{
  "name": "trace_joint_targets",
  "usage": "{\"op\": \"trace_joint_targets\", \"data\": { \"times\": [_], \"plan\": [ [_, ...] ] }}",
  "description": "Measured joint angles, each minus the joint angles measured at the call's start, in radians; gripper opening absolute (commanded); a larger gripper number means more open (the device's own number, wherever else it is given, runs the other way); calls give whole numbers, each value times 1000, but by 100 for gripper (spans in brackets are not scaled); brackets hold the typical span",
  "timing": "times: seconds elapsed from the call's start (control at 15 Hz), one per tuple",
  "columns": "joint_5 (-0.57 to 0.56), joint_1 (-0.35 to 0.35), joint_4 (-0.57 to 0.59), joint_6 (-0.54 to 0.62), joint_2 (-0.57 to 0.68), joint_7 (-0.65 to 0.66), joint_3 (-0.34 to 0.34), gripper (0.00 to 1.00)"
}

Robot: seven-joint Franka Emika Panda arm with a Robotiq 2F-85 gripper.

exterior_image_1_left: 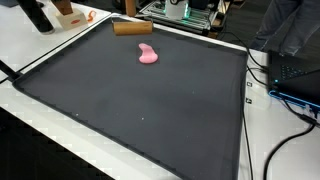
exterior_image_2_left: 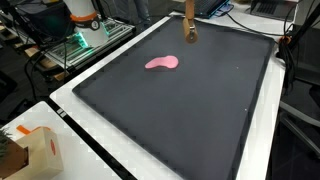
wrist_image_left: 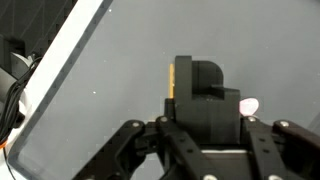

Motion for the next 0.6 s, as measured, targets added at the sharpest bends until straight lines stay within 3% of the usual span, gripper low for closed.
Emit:
{"op": "trace_joint_targets", "data": {
  "times": [0.13,0.2,0.4,0.6],
  "plan": [
    [0,0,1,0,0,0,0,49],
    [0,0,2,0,0,0,0,24],
    [1,1,2,0,2,-4,0,24],
    [41,10,-21,13,5,-116,-11,24]
  ]
}}
